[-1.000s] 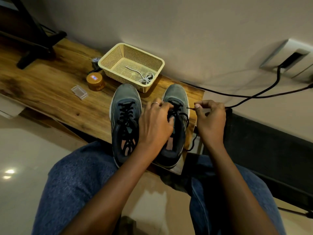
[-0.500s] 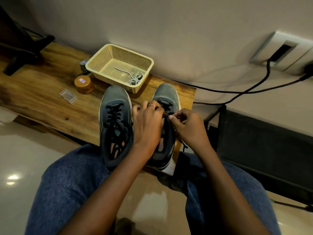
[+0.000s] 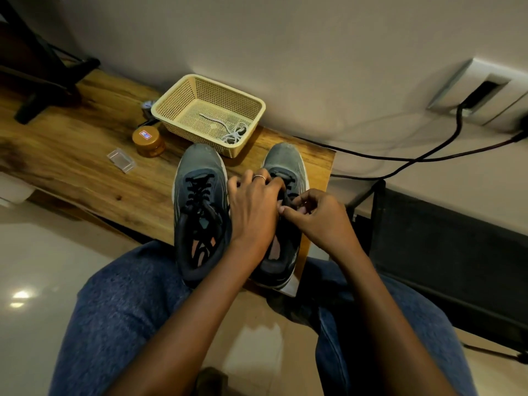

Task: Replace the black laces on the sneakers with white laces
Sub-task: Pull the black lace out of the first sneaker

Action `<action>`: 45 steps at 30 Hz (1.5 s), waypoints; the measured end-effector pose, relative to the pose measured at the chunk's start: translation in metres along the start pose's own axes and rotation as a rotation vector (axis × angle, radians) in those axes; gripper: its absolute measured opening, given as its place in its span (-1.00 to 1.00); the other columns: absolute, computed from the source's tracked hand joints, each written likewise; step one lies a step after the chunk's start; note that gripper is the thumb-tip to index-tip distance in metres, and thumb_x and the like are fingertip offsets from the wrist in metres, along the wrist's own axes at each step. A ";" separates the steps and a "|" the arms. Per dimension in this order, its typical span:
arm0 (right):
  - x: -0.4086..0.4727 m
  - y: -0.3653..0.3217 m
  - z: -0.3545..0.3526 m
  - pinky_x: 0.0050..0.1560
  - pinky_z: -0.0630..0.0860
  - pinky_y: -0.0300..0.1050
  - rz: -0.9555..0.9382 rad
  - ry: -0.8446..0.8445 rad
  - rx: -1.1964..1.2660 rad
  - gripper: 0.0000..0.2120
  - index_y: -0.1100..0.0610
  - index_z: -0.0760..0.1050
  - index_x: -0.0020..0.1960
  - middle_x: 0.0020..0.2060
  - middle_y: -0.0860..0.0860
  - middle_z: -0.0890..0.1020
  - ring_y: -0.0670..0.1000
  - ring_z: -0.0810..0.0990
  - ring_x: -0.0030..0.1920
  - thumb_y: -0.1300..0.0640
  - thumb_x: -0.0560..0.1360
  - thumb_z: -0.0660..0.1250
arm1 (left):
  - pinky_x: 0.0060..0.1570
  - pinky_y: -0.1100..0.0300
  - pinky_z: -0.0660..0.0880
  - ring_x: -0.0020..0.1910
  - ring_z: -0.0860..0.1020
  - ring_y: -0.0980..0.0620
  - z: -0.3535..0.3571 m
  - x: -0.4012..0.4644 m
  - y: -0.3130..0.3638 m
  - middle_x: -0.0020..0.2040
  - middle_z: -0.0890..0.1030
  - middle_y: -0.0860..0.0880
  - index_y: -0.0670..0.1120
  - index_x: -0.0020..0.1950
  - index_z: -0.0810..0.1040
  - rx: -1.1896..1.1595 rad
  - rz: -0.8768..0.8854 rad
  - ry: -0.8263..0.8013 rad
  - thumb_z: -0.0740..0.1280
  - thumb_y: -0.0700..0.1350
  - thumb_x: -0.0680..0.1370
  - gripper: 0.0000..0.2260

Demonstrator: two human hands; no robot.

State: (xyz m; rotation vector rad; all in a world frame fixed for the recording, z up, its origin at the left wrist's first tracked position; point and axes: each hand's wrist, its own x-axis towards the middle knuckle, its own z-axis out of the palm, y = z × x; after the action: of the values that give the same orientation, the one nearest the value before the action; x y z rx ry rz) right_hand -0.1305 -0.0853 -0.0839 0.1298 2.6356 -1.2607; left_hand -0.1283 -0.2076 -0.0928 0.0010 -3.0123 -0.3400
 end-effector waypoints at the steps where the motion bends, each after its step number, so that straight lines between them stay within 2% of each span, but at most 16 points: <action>1: 0.000 -0.001 -0.001 -0.18 0.55 -0.05 0.006 -0.010 -0.007 -0.77 0.07 0.53 -0.11 -0.31 -0.02 0.57 -0.07 0.53 -0.29 -0.05 0.39 0.48 | 0.19 0.06 0.14 0.25 0.34 -0.02 0.002 0.000 0.000 0.24 0.48 0.00 0.06 0.26 0.49 0.004 0.000 0.022 0.20 0.06 0.56 -0.71; 4: 0.000 -0.001 -0.002 -0.11 0.59 0.00 0.010 -0.010 -0.037 -0.84 0.03 0.52 -0.14 -0.30 -0.02 0.60 -0.01 0.59 -0.24 0.01 0.39 0.47 | 0.16 0.05 0.14 0.22 0.36 -0.02 0.007 0.000 0.000 0.20 0.51 0.01 0.06 0.19 0.52 0.013 -0.001 0.062 0.26 0.03 0.57 -0.78; 7: 0.001 0.000 -0.002 -0.14 0.63 0.08 0.020 0.003 -0.019 -0.86 -0.01 0.50 -0.21 -0.33 -0.03 0.60 0.01 0.61 -0.26 0.04 0.38 0.47 | 0.11 0.06 0.11 0.18 0.40 -0.02 0.009 0.000 0.001 0.15 0.54 0.03 0.05 0.14 0.55 0.004 0.006 0.081 0.28 0.01 0.57 -0.82; 10: 0.000 -0.001 -0.002 -0.16 0.63 0.10 0.037 0.034 -0.003 -0.90 0.04 0.54 -0.21 -0.34 0.00 0.61 0.03 0.63 -0.26 0.08 0.37 0.45 | 0.11 0.06 0.11 0.09 0.47 0.01 0.012 0.000 0.001 0.05 0.57 0.05 0.05 0.09 0.56 -0.025 -0.013 0.119 0.30 -0.01 0.57 -0.87; 14: -0.002 -0.003 -0.003 -0.25 0.57 0.03 -0.004 0.130 -0.060 -0.89 0.13 0.54 -0.31 -0.37 0.05 0.60 0.08 0.61 -0.26 0.14 0.35 0.42 | 0.12 0.08 0.11 -0.03 0.54 0.04 0.012 -0.001 -0.002 -0.09 0.55 0.09 0.03 0.02 0.52 -0.194 -0.143 0.166 0.28 -0.03 0.58 -0.93; 16: -0.003 -0.004 -0.002 -0.25 0.54 0.01 -0.006 0.151 -0.099 -0.88 0.14 0.52 -0.31 -0.36 0.07 0.59 0.10 0.60 -0.25 0.13 0.36 0.41 | 0.09 0.10 0.10 -0.04 0.53 0.04 0.011 -0.001 -0.002 -0.15 0.47 0.13 0.03 0.04 0.49 -0.237 -0.203 0.158 0.25 -0.04 0.59 -0.93; 18: -0.004 -0.005 -0.001 -0.24 0.55 0.01 -0.013 0.162 -0.136 -0.88 0.14 0.52 -0.28 -0.34 0.06 0.59 0.09 0.59 -0.24 0.12 0.37 0.40 | 0.11 0.09 0.10 0.00 0.52 0.04 0.012 -0.001 -0.001 -0.13 0.46 0.13 0.03 0.07 0.46 -0.246 -0.220 0.134 0.22 -0.04 0.60 -0.92; 20: -0.005 -0.005 0.002 -0.22 0.54 -0.02 -0.033 0.182 -0.184 -0.89 0.13 0.54 -0.22 -0.29 0.04 0.60 0.08 0.59 -0.21 0.09 0.40 0.38 | 0.17 0.06 0.11 0.09 0.49 0.02 0.011 -0.002 0.000 0.00 0.51 0.07 0.04 0.12 0.45 -0.226 -0.196 0.118 0.22 -0.04 0.60 -0.88; 22: -0.007 -0.006 0.007 -0.18 0.55 -0.05 -0.061 0.198 -0.238 -0.87 0.11 0.56 -0.10 -0.20 0.02 0.62 0.06 0.59 -0.15 0.04 0.43 0.37 | 0.23 0.03 0.09 0.21 0.41 0.00 0.011 -0.003 0.000 0.17 0.49 0.02 0.06 0.21 0.45 -0.154 -0.147 0.093 0.24 -0.02 0.59 -0.80; 24: -0.007 -0.007 0.012 -0.12 0.57 -0.01 -0.085 0.200 -0.286 -0.78 0.08 0.57 0.03 -0.09 0.03 0.64 0.09 0.61 -0.07 -0.01 0.46 0.36 | 0.26 0.01 0.04 0.28 0.36 -0.01 0.009 -0.004 -0.001 0.25 0.47 0.02 0.06 0.26 0.48 -0.086 -0.105 0.086 0.26 0.01 0.57 -0.74; 26: -0.007 -0.008 0.014 -0.11 0.56 -0.01 -0.093 0.201 -0.331 -0.74 0.08 0.56 0.09 -0.04 0.06 0.65 0.12 0.61 -0.02 -0.04 0.48 0.34 | 0.28 0.00 0.03 0.28 0.35 0.00 0.007 -0.004 -0.001 0.24 0.49 0.03 0.05 0.23 0.52 -0.051 -0.088 0.103 0.28 0.04 0.57 -0.75; 31: -0.012 -0.012 0.013 -0.23 0.36 -0.12 -0.132 0.186 -0.417 -0.79 0.13 0.56 0.00 -0.10 0.10 0.63 0.17 0.58 -0.05 0.00 0.53 0.29 | 0.28 -0.04 0.04 0.21 0.40 0.00 0.008 -0.004 0.000 0.09 0.58 0.05 0.02 0.09 0.60 -0.023 -0.059 0.147 0.28 0.02 0.57 -0.82; 35: -0.011 -0.011 0.012 -0.26 0.39 -0.10 -0.090 0.231 -0.390 -0.82 0.15 0.53 -0.09 -0.18 0.10 0.61 0.17 0.58 -0.12 0.03 0.51 0.30 | 0.22 0.01 0.05 0.15 0.45 0.02 0.014 -0.003 0.003 0.05 0.59 0.05 0.01 0.11 0.56 -0.046 -0.087 0.155 0.23 0.00 0.60 -0.83; 40: -0.011 -0.010 0.012 -0.24 0.49 -0.06 -0.050 0.268 -0.378 -0.82 0.18 0.53 -0.11 -0.20 0.11 0.62 0.17 0.59 -0.15 0.06 0.49 0.31 | 0.13 0.07 0.15 0.03 0.49 0.02 0.014 -0.001 -0.001 -0.06 0.56 0.07 0.03 0.05 0.46 -0.272 -0.233 0.231 0.21 -0.07 0.59 -0.93; 43: -0.011 -0.009 0.013 -0.19 0.54 -0.01 -0.051 0.254 -0.391 -0.83 0.17 0.51 -0.10 -0.18 0.12 0.62 0.19 0.60 -0.13 0.05 0.49 0.31 | 0.14 0.03 0.16 0.07 0.47 0.00 0.012 -0.002 0.001 -0.02 0.57 0.06 0.03 0.06 0.47 -0.251 -0.189 0.235 0.24 -0.05 0.58 -0.91; 45: -0.011 -0.009 0.013 -0.20 0.53 -0.02 -0.053 0.241 -0.408 -0.81 0.16 0.51 -0.07 -0.16 0.12 0.62 0.19 0.60 -0.11 0.03 0.49 0.31 | 0.20 -0.01 0.12 0.16 0.43 -0.01 0.010 -0.003 0.001 0.10 0.56 0.06 0.06 0.10 0.51 -0.176 -0.118 0.203 0.29 -0.01 0.55 -0.85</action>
State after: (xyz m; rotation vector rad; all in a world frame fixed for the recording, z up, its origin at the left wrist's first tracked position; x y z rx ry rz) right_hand -0.1197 -0.1009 -0.0823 0.1541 3.0591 -0.7342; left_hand -0.1265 -0.2044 -0.1022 0.1881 -2.7780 -0.5774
